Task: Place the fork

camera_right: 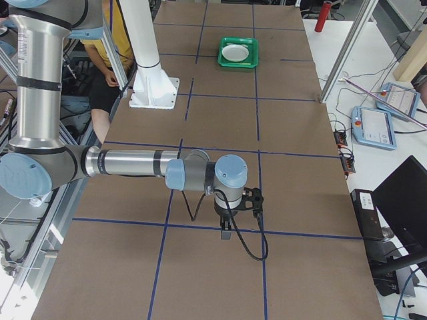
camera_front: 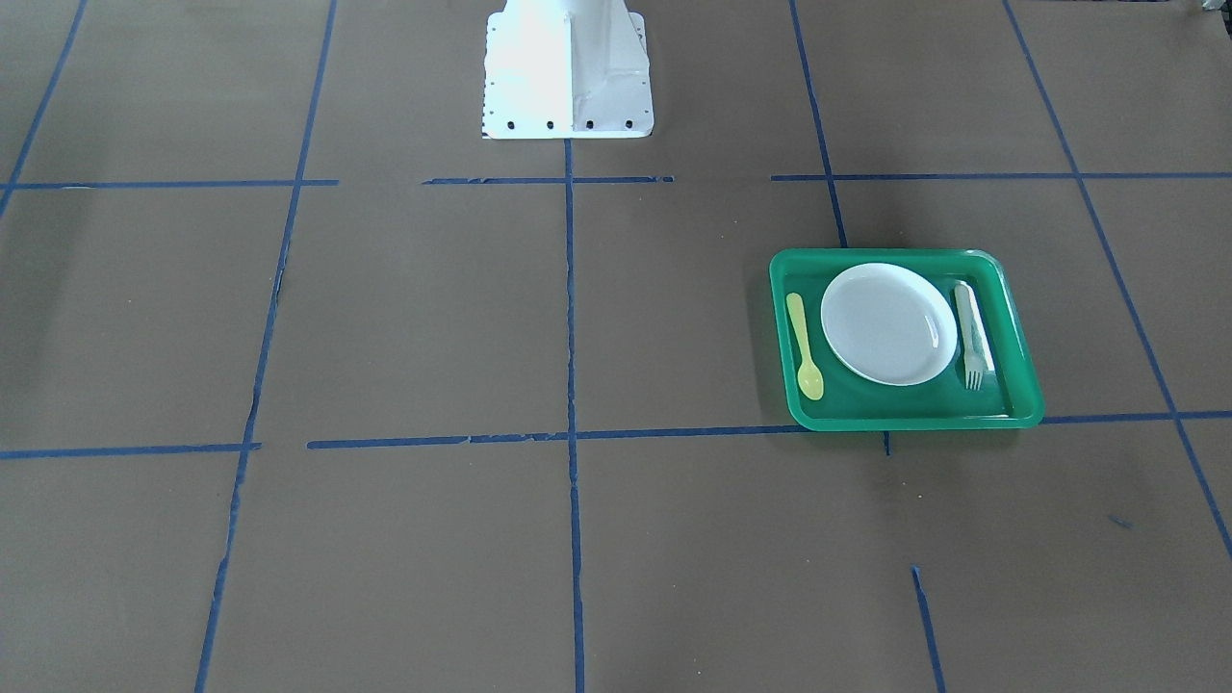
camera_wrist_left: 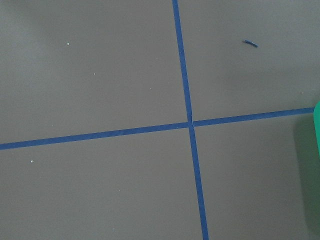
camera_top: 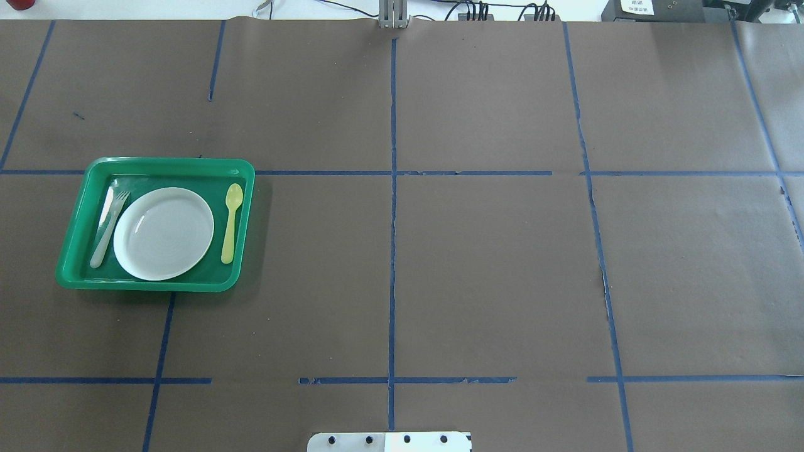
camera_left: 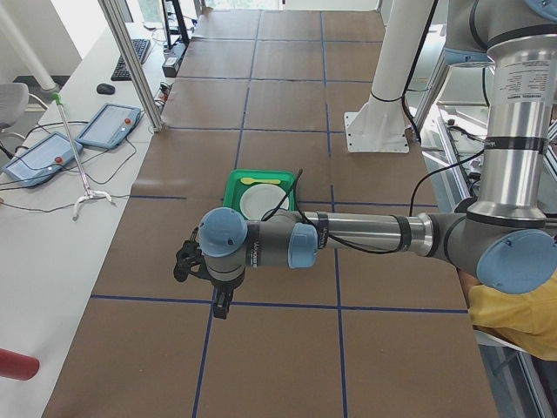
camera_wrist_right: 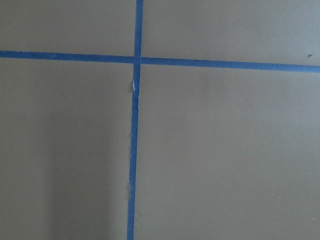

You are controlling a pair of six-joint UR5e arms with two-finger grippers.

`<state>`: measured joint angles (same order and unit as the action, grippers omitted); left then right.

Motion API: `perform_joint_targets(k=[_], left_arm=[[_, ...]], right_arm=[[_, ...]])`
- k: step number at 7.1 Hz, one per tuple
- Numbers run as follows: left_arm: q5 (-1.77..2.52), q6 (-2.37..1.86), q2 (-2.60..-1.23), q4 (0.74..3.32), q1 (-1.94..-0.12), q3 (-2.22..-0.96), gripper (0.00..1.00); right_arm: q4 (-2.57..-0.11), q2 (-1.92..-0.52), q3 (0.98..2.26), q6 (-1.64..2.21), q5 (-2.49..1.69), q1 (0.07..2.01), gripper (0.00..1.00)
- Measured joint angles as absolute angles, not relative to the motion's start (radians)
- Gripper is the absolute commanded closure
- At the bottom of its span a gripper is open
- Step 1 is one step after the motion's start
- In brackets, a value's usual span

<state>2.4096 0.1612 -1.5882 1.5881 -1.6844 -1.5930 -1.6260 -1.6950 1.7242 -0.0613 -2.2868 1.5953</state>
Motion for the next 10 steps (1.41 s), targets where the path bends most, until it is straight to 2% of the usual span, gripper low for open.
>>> perform_joint_targets(k=[3,6,10], left_arm=[[2.410,0.167,-1.574,1.549,-1.683,-1.604,0.00],[2.395,0.170,-1.574,1.364,-1.679,-1.641,0.00],[2.398,0.173,-1.577,1.400,-1.678,-1.646,0.00]], right_arm=[[-1.626,-1.695,1.724,-0.061,-2.287,1.595,0.00],[-1.626,-1.695,1.724,-0.061,-2.286,1.595,0.00],[-1.626,-1.695,1.724,-0.061,-2.286,1.595,0.00]])
